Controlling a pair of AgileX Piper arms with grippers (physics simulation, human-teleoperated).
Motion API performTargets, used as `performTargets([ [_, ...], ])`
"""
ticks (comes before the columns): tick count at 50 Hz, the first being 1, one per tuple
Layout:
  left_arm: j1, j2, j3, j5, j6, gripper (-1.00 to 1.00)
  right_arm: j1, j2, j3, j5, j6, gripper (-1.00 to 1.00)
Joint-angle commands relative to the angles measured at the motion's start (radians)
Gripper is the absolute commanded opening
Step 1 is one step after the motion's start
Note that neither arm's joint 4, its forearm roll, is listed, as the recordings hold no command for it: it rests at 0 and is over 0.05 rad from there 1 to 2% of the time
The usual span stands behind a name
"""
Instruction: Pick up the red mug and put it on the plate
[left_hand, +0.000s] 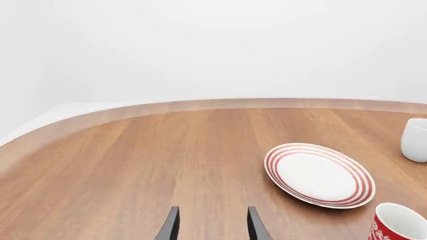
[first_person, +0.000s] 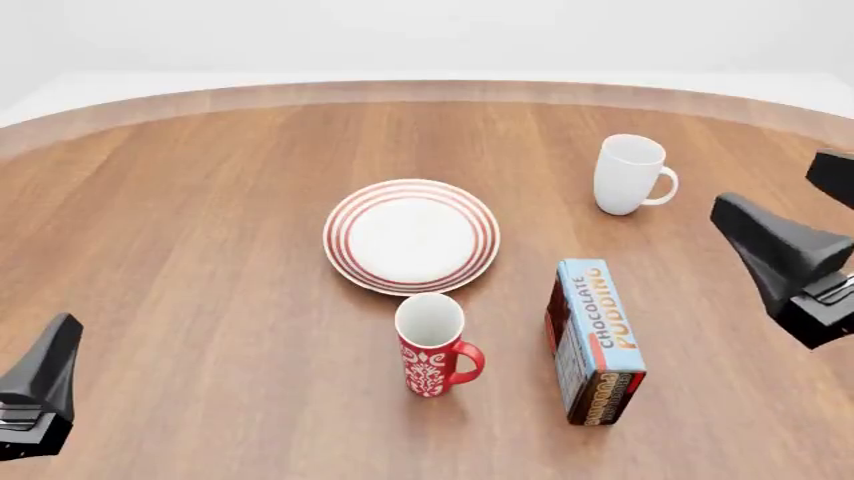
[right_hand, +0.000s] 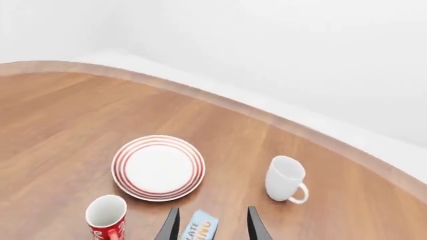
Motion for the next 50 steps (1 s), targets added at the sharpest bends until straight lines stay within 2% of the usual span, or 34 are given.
performTargets([
  [1,0.000,0.000,0.000,0.000,0.000,1.00,0.153,0.129,-0.182,0.149,-0.041,1.00],
  [6,0.000,0.000,0.000,0.000,0.000,1.00,0.175,0.176,-0.208,0.165,-0.054,1.00],
  [10,0.000,0.000,0.000,0.000,0.000,1.00,0.201,0.211,-0.225,0.181,-0.033,1.00],
  [19,0.000,0.000,0.000,0.000,0.000,1.00,0.225,0.270,-0.265,0.203,-0.059,1.00],
  [22,0.000,0.000,0.000,0.000,0.000,1.00,0.228,0.277,-0.274,0.212,-0.053,1.00],
  [29,0.000,0.000,0.000,0.000,0.000,1.00,0.268,0.316,-0.303,0.273,-0.061,1.00],
  [50,0.000,0.000,0.000,0.000,0.000,1.00,0.317,0.387,-0.229,0.256,-0.080,1.00],
])
